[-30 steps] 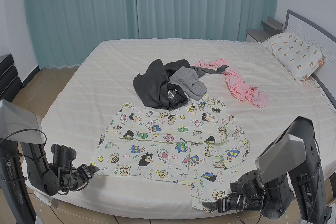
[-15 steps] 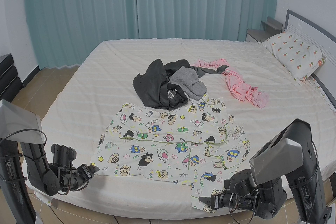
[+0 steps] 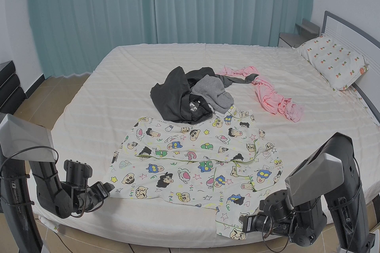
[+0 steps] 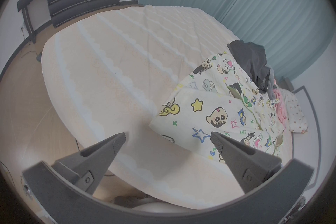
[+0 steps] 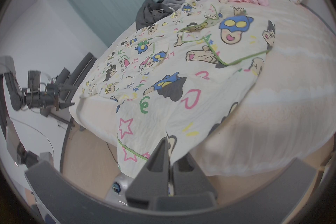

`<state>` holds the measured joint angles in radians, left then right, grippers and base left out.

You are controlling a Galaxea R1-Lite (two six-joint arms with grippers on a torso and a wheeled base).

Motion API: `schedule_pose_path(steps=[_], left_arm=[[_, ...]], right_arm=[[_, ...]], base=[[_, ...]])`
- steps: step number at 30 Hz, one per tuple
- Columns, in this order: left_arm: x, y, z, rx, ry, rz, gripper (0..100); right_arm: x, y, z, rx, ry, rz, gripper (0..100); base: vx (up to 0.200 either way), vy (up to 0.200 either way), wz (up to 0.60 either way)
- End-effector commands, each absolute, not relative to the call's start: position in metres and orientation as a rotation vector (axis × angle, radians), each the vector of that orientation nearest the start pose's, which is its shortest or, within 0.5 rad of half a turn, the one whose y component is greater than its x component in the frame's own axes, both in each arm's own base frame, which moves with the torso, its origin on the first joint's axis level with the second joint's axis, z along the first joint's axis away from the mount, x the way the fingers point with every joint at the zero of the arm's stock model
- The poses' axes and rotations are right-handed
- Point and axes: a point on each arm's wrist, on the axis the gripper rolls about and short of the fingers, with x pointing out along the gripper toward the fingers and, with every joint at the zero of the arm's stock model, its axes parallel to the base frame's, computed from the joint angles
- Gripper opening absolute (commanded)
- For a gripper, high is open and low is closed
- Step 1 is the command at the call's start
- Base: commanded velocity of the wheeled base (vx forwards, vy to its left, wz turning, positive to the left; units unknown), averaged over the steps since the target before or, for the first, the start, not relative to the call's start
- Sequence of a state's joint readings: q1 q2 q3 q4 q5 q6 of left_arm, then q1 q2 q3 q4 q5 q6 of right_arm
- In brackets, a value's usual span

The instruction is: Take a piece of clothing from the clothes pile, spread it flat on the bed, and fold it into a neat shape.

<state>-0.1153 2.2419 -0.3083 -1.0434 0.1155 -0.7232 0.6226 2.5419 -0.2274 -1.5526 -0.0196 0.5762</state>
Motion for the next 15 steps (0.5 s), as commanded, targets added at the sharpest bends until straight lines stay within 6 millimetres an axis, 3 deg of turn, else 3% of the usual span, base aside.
schedule_pose_path(steps=[1,15], left_arm=[[0.27,-0.033,-0.047,-0.536,0.845,0.306,100],[0.297,-0.048,-0.064,-0.469,0.847,0.302,100]], right_arm=[[0.212,0.147,-0.076,0.32,0.855,0.329,0],[0.215,0.143,-0.076,0.341,0.87,0.34,0]], base=[[0.0,0.0,0.0],[0.0,0.0,0.0]])
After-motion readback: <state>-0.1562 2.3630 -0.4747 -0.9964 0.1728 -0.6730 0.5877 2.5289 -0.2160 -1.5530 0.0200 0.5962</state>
